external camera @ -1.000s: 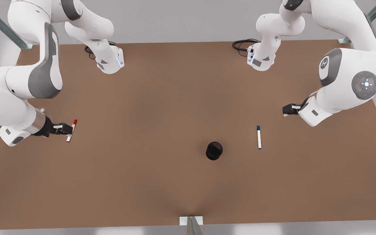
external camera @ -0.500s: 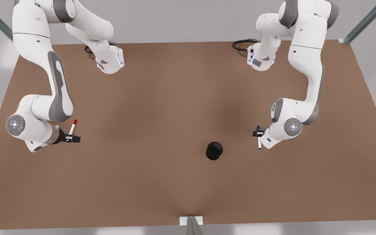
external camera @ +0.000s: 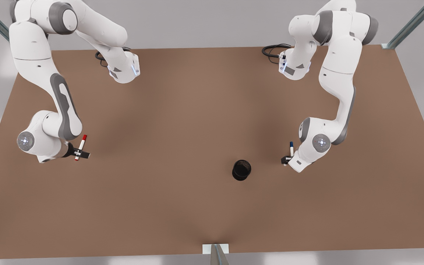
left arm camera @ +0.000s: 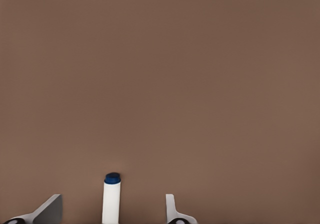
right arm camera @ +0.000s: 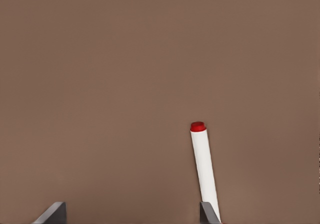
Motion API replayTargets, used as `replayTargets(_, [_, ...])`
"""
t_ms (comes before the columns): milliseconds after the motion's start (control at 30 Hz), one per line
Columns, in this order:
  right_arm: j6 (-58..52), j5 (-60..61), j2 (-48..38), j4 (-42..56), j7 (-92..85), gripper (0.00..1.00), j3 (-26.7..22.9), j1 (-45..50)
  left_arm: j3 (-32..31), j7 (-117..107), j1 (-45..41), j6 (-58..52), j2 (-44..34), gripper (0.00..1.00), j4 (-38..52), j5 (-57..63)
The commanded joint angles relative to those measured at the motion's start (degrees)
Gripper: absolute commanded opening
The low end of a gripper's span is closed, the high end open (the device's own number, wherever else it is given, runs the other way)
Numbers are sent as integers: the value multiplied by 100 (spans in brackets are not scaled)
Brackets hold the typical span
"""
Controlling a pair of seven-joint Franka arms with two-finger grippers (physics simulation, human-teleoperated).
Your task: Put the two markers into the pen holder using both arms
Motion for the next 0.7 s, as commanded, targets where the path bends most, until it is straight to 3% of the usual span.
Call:
replayTargets(0, [577,-1,80,-8,-226,99,0,-85,0,-235,11,252,-26,100,-94,14])
replayTargets(133, [788,-123,273,0,-463,98,-8,-181,0,-235,11,252,-78,97,-252,14])
replayTargets(233, [806,-422,405,0,-463,94,-8,-225,0,-235,11,252,-70,55,-252,14])
replayTargets(333, [867,-440,546,9,-867,88,0,-322,0,-236,11,252,-43,50,-252,14])
replayTargets(500, [867,-554,581,1,-1105,73,-8,-357,0,-235,11,270,1,49,-252,14])
replayTargets(667, [841,-554,607,-8,-1157,60,-8,-366,0,-244,11,270,27,40,-252,14])
